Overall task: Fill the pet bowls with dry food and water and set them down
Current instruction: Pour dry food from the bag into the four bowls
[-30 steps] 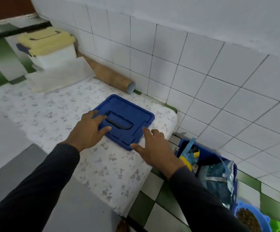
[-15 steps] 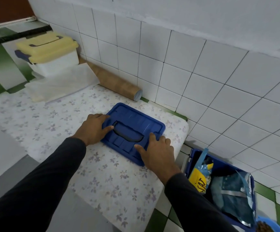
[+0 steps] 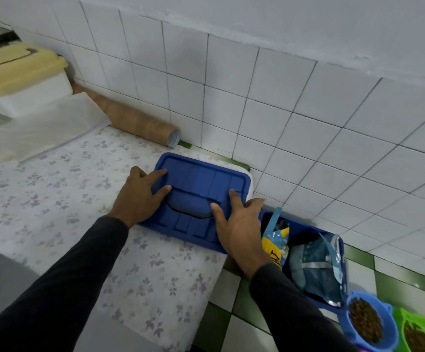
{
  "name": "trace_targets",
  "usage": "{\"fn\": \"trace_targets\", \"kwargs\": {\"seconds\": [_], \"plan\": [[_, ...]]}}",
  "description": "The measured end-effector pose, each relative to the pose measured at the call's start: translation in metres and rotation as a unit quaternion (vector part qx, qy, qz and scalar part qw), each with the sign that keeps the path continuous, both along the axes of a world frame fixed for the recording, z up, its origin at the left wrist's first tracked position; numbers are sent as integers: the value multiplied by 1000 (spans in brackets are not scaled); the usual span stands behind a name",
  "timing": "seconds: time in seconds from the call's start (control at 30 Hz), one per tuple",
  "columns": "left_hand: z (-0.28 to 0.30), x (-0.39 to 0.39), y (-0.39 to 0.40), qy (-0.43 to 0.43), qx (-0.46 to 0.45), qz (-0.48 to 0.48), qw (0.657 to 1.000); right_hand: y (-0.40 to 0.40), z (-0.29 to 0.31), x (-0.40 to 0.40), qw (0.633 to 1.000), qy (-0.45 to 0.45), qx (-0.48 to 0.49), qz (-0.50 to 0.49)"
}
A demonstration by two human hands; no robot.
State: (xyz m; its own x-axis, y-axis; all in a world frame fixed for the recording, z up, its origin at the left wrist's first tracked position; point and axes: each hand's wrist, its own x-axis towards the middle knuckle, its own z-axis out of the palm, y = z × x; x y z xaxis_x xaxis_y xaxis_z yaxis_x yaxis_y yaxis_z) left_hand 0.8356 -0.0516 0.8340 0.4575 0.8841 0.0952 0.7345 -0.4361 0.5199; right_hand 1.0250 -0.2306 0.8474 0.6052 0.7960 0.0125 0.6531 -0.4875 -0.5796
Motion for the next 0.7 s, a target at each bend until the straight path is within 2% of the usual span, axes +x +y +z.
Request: {"fn": "trace_targets", "kwargs": {"seconds": [0.23,0.37,0.63,0.7], "plan": [[-6,85,-67,-58,1,-60,996,-72,-9,61,995,16,2,-101],[-9,131,-109,-83,-6,-83,993,-122,-20,95,989,-20,-21,-146],[-36,198,-170,-44,-67,-158,984,-197,-48,149,979,-21,-21,-200],[-44,206,-179,-32,-65,-162,984,-205,-52,159,974,27,-18,-224]]}}
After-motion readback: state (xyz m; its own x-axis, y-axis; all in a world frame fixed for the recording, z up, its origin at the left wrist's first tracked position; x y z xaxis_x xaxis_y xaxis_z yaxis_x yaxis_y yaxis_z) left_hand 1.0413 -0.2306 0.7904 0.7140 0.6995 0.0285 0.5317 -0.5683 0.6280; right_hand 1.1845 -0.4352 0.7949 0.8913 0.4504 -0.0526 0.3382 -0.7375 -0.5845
